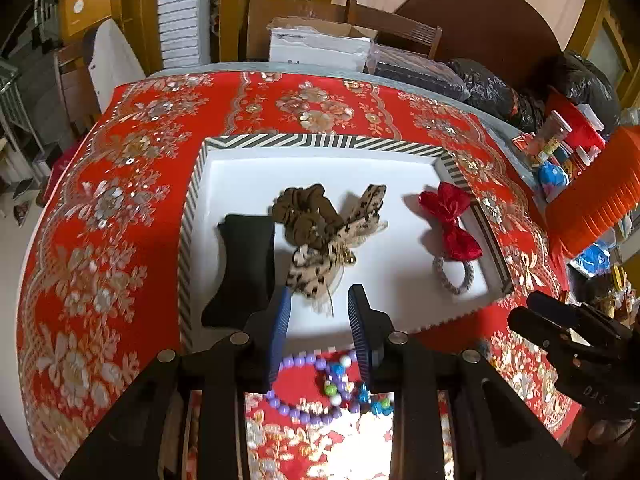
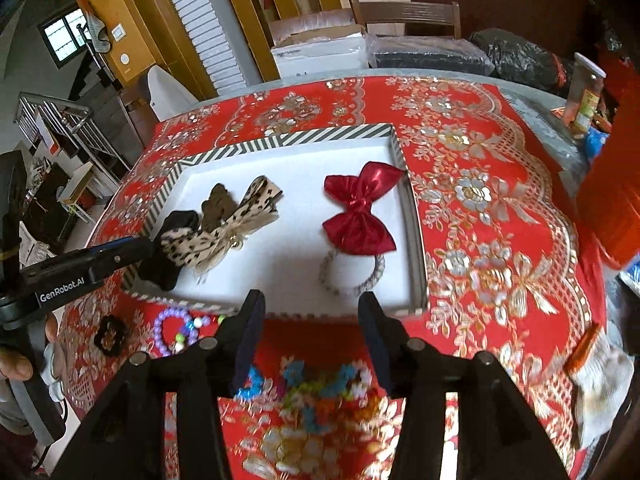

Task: Organize jewelry
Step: 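Withdraw both grippers from the tray back toward the remaining bracelets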

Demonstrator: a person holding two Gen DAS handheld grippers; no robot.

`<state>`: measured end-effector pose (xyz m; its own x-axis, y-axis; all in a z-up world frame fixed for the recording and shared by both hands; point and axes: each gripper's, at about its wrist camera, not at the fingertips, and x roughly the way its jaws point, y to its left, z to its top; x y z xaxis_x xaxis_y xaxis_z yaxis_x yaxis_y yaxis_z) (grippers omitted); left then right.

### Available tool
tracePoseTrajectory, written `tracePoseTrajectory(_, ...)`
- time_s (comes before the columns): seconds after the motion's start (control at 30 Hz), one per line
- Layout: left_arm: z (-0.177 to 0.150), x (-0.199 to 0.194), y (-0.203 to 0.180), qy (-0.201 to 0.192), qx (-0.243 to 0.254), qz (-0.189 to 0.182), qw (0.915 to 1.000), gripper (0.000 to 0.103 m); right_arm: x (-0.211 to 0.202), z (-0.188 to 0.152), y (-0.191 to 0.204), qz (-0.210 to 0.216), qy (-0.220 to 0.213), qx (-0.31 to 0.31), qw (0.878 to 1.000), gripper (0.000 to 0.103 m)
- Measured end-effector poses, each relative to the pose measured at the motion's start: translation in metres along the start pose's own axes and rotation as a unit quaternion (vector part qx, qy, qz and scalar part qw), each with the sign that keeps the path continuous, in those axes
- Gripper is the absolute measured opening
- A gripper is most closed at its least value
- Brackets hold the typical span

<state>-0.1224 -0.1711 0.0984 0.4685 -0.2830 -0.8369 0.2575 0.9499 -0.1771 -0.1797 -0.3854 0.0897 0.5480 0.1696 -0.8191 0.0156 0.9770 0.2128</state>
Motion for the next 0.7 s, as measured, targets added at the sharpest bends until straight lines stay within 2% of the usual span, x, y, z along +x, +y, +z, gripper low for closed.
tracePoseTrajectory(0.37,-0.036,-0.029,-0.006,-0.017,0.001,0.015,0.9997,0.021,-0.024,-0.031,0.017,-0.006,-0.005,-0.017,1.0,0.055)
tracePoseTrajectory(0.7,-0.059,-0.042,-0.012,-0.017,-0.003,0.013,0.9998,0.021,-0.038,-0.049,0.022,-0.014,-0.003,-0.026,1.0,0.056)
